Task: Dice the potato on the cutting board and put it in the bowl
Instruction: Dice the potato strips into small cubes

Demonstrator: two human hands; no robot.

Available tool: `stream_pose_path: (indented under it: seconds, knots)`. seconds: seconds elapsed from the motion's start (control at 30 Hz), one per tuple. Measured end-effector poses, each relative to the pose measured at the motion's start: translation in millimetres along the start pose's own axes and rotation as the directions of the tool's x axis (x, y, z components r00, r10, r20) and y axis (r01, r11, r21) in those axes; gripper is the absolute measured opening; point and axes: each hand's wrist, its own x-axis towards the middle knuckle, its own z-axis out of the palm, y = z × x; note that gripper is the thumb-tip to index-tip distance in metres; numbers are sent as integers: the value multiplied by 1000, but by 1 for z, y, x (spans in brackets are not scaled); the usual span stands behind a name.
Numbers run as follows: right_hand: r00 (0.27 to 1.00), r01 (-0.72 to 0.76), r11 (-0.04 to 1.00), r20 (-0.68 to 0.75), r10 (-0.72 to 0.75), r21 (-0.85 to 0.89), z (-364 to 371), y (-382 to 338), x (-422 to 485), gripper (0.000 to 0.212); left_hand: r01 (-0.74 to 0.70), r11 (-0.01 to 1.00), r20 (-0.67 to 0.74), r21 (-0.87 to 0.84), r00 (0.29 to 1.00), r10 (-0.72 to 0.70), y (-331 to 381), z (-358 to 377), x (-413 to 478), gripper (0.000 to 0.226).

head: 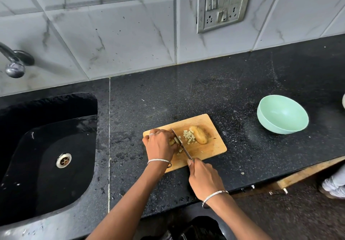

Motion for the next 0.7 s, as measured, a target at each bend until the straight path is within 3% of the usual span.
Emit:
stream_pose_path:
  seconds: [0.37, 0.57, 0.7]
  knots:
    - [999, -31, 986, -46, 24, -164, 11, -9, 10, 36, 23, 1000, 1, -4, 1000, -23, 2, -2, 2, 25]
    - [984, -118, 991, 141, 109, 59, -3, 15, 21, 44, 6, 1000, 14, 28, 1000, -6, 1, -2, 1, 28]
    - [986, -123, 982, 130, 104, 147, -9, 31, 21, 49, -13, 1000, 29, 24, 1000, 13, 0, -2, 2, 33]
